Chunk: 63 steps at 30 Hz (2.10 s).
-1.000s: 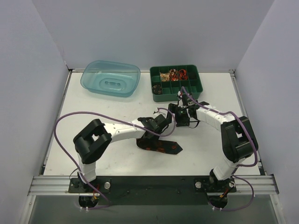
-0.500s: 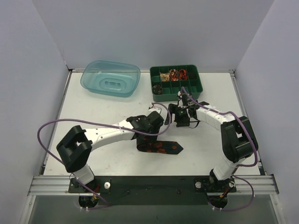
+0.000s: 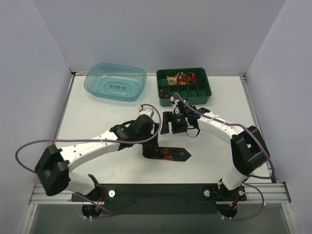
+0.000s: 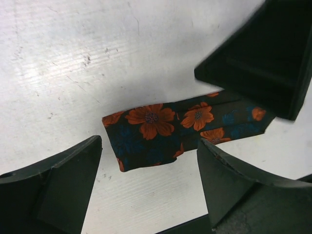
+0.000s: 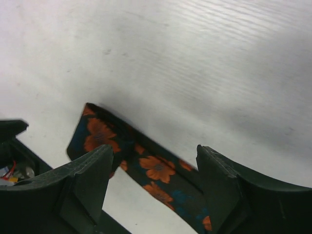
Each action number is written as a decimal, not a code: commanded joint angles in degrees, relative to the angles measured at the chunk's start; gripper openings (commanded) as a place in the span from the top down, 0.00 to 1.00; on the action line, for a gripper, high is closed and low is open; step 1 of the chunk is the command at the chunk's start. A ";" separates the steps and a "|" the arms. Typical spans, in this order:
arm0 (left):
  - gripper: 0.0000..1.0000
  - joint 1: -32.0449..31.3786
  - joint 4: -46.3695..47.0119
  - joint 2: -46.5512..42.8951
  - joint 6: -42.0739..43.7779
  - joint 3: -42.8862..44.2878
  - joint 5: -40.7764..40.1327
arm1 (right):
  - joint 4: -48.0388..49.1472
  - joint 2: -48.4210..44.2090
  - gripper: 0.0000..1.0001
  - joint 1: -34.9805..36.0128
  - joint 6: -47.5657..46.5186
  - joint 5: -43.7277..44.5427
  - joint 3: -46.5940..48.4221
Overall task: Roll the ties
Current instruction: Roll the tie at the center of the board.
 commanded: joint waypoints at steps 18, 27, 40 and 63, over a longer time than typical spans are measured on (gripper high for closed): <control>0.06 30.01 18.26 -21.13 -7.91 -24.03 33.49 | 1.81 2.39 1.00 12.87 -0.26 -3.60 3.65; 0.06 30.09 27.93 -14.27 -10.81 -28.42 38.33 | 1.98 2.75 1.00 14.81 -0.44 -2.38 0.57; 0.07 25.36 36.02 -7.59 -14.95 -30.62 38.78 | 2.68 2.22 1.00 16.39 0.00 -0.45 -3.30; 0.34 16.47 52.45 2.78 -16.26 -32.73 35.96 | 3.39 3.45 1.00 16.30 0.27 0.44 -5.06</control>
